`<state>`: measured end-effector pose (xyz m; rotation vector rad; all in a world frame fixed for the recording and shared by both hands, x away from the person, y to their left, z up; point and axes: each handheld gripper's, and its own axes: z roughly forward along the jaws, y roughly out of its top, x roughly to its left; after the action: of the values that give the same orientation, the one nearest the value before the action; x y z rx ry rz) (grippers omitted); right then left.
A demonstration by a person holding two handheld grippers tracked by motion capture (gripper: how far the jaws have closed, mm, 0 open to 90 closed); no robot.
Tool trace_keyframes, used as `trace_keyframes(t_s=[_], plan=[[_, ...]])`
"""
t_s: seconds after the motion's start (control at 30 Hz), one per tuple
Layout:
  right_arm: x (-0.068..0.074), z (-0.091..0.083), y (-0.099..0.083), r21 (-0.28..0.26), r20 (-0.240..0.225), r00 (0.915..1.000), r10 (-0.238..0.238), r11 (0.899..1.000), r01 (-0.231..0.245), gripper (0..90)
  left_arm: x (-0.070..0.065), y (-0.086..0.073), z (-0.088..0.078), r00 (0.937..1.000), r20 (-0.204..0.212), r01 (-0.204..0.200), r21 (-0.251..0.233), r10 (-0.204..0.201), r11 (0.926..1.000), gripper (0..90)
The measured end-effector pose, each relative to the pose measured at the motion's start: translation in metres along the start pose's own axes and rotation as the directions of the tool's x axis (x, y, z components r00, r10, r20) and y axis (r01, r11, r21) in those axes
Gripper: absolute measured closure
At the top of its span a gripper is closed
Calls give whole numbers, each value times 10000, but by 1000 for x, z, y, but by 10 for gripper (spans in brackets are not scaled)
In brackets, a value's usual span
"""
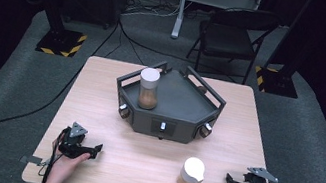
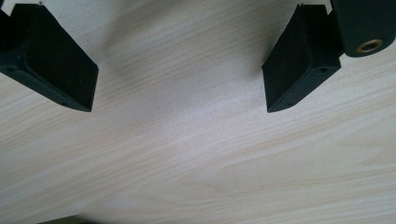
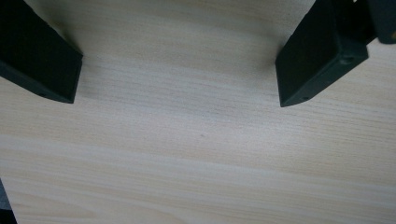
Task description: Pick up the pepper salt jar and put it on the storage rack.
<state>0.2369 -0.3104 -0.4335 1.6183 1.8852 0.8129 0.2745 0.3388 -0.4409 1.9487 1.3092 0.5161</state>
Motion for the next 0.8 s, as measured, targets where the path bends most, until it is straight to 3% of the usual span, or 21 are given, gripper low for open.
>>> trace_keyframes(t_s=[0.17,0.3,0.8], plan=[[0,0,0,-2,-2,10000,0,10000,0,0,-2,0,1,10000,-56,-13,1,13,10000,96],[0,0,0,-2,-4,10000,0,10000,0,0,-12,4,4,9984,-403,-382,229,391,9990,75],[0,0,0,0,-5,10000,-2,10000,2,0,-11,8,6,9982,-305,-499,334,510,9982,39]])
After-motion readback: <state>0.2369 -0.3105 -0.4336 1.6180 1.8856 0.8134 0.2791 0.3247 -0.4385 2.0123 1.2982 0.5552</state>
